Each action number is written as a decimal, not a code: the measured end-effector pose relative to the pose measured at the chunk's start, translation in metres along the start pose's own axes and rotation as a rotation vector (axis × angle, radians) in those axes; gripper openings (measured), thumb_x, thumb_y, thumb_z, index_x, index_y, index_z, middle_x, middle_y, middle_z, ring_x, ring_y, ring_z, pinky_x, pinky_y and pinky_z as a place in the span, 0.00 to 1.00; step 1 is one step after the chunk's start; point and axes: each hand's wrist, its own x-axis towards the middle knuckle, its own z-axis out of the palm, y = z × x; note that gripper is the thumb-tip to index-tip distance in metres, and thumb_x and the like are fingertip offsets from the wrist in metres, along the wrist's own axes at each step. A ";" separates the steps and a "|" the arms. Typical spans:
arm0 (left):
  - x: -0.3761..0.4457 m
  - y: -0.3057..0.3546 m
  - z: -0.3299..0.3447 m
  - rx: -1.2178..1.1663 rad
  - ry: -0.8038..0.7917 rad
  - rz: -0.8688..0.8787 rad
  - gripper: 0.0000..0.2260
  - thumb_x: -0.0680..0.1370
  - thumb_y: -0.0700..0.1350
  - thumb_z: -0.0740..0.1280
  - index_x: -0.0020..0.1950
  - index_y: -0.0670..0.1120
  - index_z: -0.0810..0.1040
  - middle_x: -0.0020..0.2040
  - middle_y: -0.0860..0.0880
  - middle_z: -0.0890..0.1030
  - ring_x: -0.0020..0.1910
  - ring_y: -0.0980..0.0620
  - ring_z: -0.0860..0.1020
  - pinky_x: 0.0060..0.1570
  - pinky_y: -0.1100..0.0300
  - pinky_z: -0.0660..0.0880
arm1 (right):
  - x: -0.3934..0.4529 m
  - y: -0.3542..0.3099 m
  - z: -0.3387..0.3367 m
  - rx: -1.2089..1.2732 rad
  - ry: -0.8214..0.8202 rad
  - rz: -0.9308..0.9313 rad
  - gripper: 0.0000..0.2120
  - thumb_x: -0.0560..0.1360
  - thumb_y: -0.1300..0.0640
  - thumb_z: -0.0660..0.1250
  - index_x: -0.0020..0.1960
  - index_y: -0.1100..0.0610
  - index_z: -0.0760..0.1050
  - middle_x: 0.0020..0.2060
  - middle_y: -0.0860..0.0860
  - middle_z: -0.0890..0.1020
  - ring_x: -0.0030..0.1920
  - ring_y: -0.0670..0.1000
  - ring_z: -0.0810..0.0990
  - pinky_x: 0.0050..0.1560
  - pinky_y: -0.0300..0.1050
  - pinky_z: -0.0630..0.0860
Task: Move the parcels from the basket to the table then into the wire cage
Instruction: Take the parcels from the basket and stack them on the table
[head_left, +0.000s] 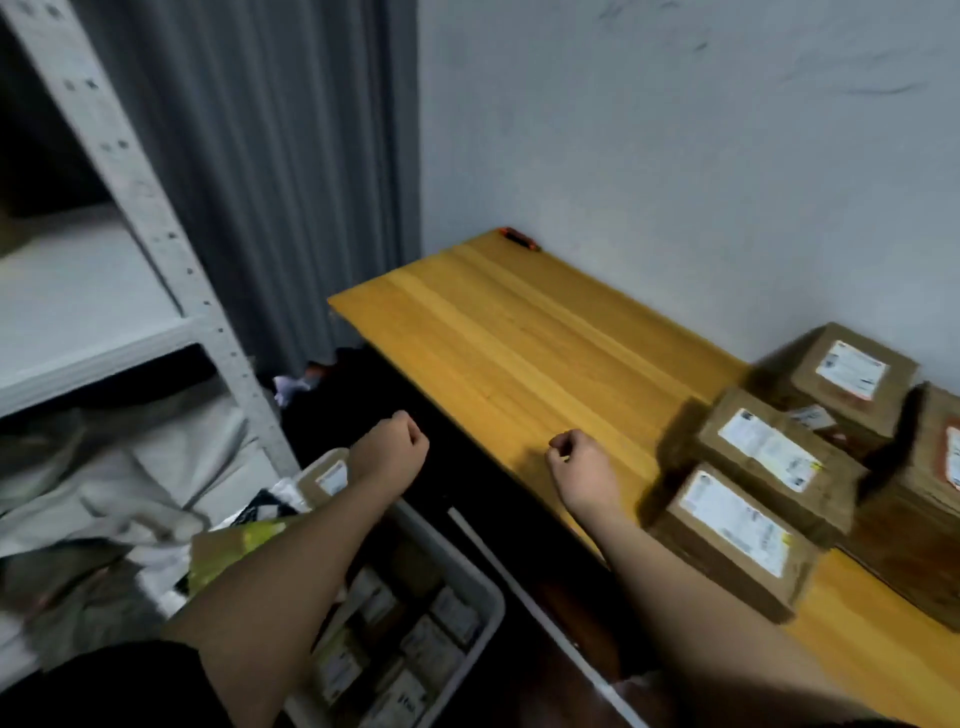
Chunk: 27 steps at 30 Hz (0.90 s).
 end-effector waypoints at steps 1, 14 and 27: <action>-0.002 -0.022 -0.004 0.027 0.031 -0.031 0.07 0.81 0.48 0.56 0.49 0.47 0.70 0.46 0.46 0.77 0.44 0.45 0.76 0.38 0.57 0.68 | -0.001 -0.012 0.015 -0.020 -0.050 -0.023 0.11 0.77 0.56 0.62 0.56 0.58 0.76 0.56 0.57 0.79 0.58 0.60 0.76 0.56 0.49 0.72; -0.069 -0.247 0.038 0.064 -0.050 -0.590 0.24 0.79 0.58 0.59 0.70 0.47 0.65 0.68 0.43 0.69 0.65 0.41 0.70 0.58 0.51 0.70 | -0.019 -0.083 0.222 -0.325 -0.585 -0.263 0.17 0.80 0.50 0.60 0.66 0.56 0.67 0.62 0.55 0.72 0.61 0.57 0.73 0.56 0.49 0.72; -0.009 -0.386 0.204 -0.109 -0.007 -0.790 0.32 0.78 0.57 0.61 0.75 0.44 0.55 0.74 0.43 0.59 0.72 0.42 0.61 0.67 0.49 0.64 | 0.021 -0.025 0.467 -0.247 -0.924 -0.152 0.32 0.81 0.45 0.58 0.78 0.59 0.50 0.75 0.58 0.58 0.70 0.59 0.64 0.66 0.54 0.69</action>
